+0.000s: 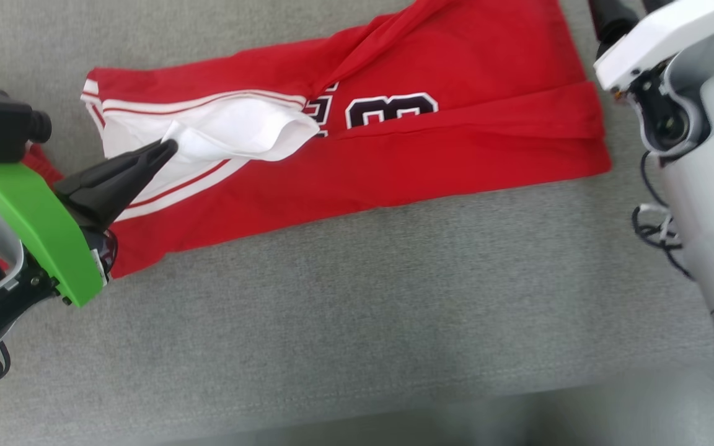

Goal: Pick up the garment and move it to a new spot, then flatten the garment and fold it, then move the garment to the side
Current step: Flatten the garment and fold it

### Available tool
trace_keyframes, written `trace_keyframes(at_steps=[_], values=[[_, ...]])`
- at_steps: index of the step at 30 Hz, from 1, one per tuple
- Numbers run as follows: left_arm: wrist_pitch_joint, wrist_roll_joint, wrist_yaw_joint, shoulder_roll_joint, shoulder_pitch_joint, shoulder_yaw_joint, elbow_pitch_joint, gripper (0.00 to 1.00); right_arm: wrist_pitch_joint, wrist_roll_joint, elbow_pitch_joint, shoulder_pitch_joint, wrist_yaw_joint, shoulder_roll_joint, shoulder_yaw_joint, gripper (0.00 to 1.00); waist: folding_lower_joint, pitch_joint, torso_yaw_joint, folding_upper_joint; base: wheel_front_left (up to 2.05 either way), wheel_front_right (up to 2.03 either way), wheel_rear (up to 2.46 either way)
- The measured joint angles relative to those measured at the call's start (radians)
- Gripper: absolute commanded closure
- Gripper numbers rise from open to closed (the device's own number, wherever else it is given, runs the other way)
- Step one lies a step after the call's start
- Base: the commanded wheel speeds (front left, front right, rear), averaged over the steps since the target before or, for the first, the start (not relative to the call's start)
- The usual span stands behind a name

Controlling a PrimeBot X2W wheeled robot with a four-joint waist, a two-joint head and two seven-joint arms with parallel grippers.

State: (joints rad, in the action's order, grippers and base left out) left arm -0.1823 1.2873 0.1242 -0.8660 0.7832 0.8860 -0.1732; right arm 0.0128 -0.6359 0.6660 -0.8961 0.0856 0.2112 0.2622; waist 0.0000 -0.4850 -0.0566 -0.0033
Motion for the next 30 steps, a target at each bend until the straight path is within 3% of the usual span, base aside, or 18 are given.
trace_keyframes(at_steps=[4,21,22,23,25,30], values=[[0.010,-0.008,0.000,0.003,0.028,0.017,-0.007,1.00,0.043,0.003,0.058,-0.061,-0.023,0.013,-0.002,0.00,0.0000,-0.038,0.024,0.0000,0.00,0.00,0.00],[0.064,-0.018,0.000,0.034,0.098,0.086,0.003,1.00,0.124,0.023,0.237,-0.216,-0.044,0.020,0.018,0.00,0.0000,-0.136,0.112,0.0000,0.00,0.00,0.00],[0.065,-0.018,0.000,0.034,0.098,0.089,0.003,1.00,0.124,0.022,0.244,-0.223,-0.044,0.016,0.018,0.20,0.0001,-0.137,0.113,0.0000,0.00,0.00,0.00],[0.070,-0.018,0.000,0.034,0.098,0.092,0.004,1.00,0.124,0.022,0.248,-0.227,-0.044,0.013,0.019,0.52,0.0000,-0.138,0.114,0.0000,0.00,0.00,0.00],[0.079,-0.018,0.000,0.034,0.099,0.098,0.006,1.00,0.120,0.022,0.259,-0.232,-0.042,0.011,0.020,1.00,0.0000,-0.138,0.115,0.0000,0.00,0.00,0.00],[0.104,-0.018,0.000,0.029,0.099,0.122,0.037,1.00,0.091,0.022,0.292,-0.236,-0.023,-0.003,0.030,1.00,0.0000,-0.127,0.109,0.0000,0.00,0.00,0.00]])
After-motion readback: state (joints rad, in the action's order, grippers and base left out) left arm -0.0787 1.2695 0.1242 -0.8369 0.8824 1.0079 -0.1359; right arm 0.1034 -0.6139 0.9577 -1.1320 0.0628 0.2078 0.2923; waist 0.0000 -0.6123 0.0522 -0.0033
